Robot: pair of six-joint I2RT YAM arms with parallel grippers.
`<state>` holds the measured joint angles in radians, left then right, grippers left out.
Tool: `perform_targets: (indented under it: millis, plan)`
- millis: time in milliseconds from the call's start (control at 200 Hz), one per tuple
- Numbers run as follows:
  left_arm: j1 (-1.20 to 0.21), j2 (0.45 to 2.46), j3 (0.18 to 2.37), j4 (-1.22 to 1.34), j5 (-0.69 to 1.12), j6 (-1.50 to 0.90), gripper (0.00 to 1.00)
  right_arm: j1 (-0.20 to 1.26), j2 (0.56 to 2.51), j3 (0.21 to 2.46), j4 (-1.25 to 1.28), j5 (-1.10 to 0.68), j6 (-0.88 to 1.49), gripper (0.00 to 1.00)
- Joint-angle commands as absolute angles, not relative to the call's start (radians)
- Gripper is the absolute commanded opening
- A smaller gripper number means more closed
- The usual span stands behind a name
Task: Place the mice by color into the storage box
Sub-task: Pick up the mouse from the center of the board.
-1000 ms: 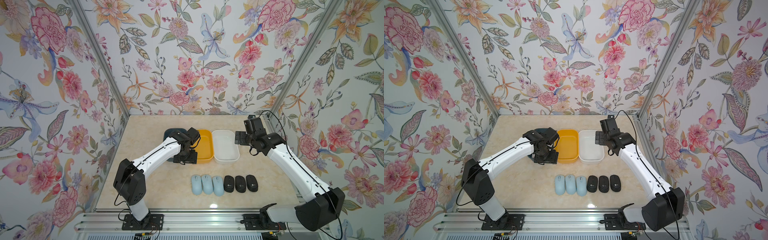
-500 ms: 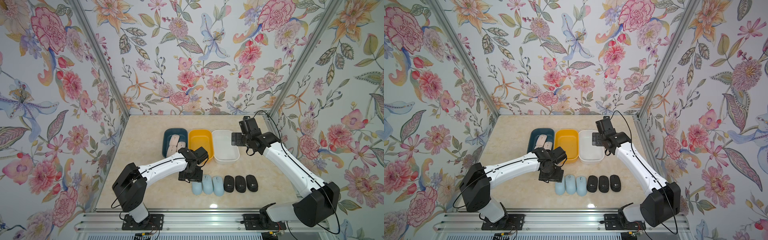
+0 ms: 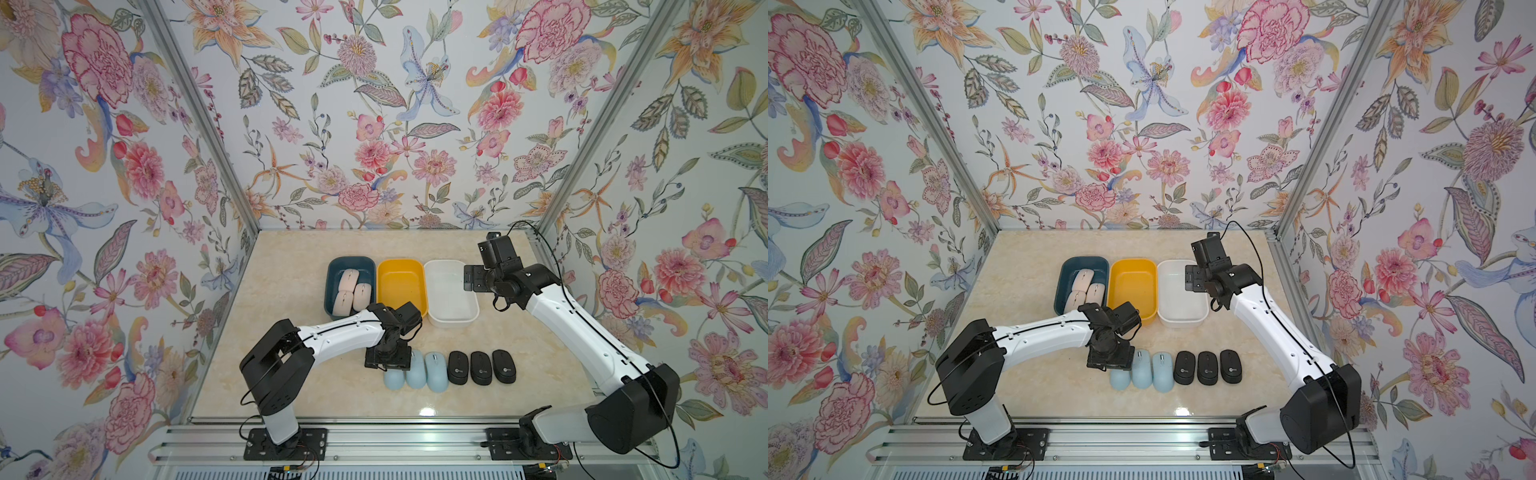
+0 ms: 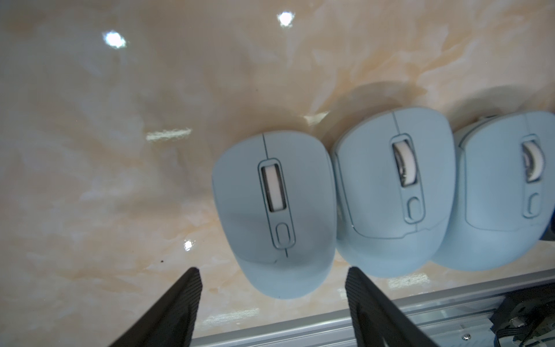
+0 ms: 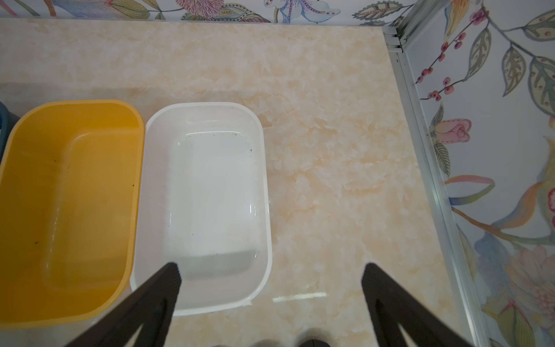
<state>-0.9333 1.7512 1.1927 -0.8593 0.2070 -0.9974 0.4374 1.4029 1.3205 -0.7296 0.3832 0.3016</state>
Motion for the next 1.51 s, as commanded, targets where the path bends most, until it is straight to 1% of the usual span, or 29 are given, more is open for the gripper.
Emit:
perform_targets:
  millis: [0,525,1055,1500]
  plan:
    - [-0.953,1.785,1.204,-0.853,0.220,-1.009,0.79,0.444,1.416,1.335,-0.748,0.405,0.286,0.98]
    - [-0.956,1.829,1.203,-0.855,0.199,-1.037,0.79,0.443,1.425,1.333,-0.739,0.402,0.285,0.99]
    - [-0.950,1.854,1.229,-0.920,0.129,-1.042,0.78,0.443,1.445,1.351,-0.733,0.396,0.283,0.99]
    - [-0.943,1.918,1.261,-0.914,0.129,-1.000,0.72,0.444,1.452,1.359,-0.735,0.400,0.280,0.99]
